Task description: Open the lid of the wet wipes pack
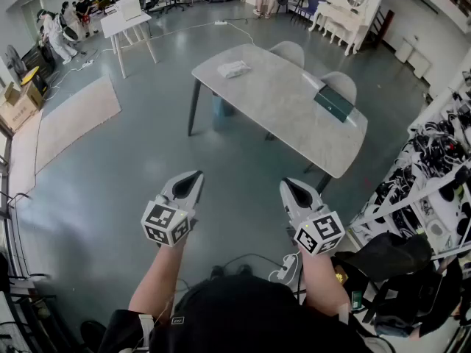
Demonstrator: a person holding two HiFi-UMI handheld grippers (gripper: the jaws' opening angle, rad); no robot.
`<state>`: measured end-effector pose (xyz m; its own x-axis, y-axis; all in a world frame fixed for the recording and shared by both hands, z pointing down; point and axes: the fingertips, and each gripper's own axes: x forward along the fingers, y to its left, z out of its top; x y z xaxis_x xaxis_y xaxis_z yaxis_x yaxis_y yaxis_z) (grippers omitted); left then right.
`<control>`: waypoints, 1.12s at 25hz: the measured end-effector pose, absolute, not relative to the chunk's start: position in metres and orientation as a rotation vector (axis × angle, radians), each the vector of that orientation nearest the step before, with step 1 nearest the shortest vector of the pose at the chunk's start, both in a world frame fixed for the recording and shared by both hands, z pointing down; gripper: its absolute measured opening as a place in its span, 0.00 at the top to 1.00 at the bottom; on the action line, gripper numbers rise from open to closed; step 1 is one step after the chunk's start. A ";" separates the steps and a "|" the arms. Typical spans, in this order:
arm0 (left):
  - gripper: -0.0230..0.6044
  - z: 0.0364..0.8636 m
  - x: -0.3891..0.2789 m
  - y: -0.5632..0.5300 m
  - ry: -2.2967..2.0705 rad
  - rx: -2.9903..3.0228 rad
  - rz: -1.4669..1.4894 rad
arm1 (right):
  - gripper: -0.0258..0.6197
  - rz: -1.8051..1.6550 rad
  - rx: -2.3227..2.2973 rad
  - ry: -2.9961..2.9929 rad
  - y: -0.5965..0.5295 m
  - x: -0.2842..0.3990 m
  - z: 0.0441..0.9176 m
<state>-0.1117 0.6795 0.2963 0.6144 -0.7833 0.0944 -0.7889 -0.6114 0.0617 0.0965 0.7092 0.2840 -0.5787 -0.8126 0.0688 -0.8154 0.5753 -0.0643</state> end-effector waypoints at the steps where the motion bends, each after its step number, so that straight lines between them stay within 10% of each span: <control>1: 0.95 0.298 -0.107 0.679 -1.337 2.731 0.088 | 0.96 0.146 1.421 -2.761 0.710 0.100 0.287; 28: 0.95 0.312 -0.020 0.681 -1.351 2.708 0.152 | 0.96 0.238 1.345 -2.847 0.714 0.184 0.306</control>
